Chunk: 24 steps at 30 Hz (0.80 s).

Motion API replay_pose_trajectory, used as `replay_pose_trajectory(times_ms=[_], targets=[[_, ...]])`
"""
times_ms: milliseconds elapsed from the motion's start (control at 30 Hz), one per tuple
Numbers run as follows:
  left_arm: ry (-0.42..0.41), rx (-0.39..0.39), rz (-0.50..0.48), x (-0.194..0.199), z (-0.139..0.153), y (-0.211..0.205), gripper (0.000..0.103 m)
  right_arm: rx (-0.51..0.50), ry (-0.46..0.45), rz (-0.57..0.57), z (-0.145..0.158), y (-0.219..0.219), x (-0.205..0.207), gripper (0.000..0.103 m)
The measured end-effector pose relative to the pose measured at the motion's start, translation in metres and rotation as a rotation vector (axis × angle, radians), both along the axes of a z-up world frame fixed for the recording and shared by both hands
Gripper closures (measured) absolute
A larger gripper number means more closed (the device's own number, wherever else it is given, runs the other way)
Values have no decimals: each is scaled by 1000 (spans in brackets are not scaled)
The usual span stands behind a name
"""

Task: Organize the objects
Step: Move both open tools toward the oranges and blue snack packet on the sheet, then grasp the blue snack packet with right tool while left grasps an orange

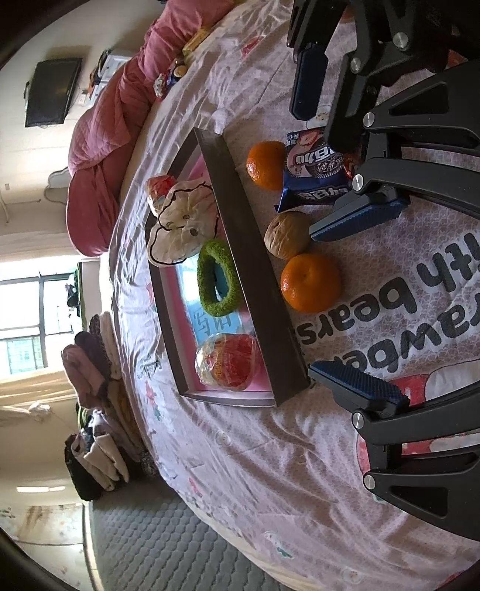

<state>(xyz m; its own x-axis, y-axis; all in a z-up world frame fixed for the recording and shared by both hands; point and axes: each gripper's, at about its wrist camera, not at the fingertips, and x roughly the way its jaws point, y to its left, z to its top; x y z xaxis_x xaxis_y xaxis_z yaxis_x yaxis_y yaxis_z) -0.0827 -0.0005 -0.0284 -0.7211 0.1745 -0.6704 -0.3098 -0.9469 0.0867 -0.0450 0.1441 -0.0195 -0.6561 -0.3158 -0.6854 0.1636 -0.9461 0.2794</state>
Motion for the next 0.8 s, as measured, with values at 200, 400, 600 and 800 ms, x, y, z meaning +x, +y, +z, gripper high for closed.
replay_pose_trajectory(times_ms=[200,400,600,800], targets=[[5,-8,-1,-2,-1,0,34,-79,-58,-68,-5,4,-8,54],[7,-7,-5,-4,-2,-1,34,-104,-74,-124,-4,2,-14,54],[6,-31,-16,-7,-7,2,34,-98,-92,-150,-5,-5,-19,54],[-10,-32,-10,-12,-11,1,35,-80,-114,-176,-8,-11,-27,51]])
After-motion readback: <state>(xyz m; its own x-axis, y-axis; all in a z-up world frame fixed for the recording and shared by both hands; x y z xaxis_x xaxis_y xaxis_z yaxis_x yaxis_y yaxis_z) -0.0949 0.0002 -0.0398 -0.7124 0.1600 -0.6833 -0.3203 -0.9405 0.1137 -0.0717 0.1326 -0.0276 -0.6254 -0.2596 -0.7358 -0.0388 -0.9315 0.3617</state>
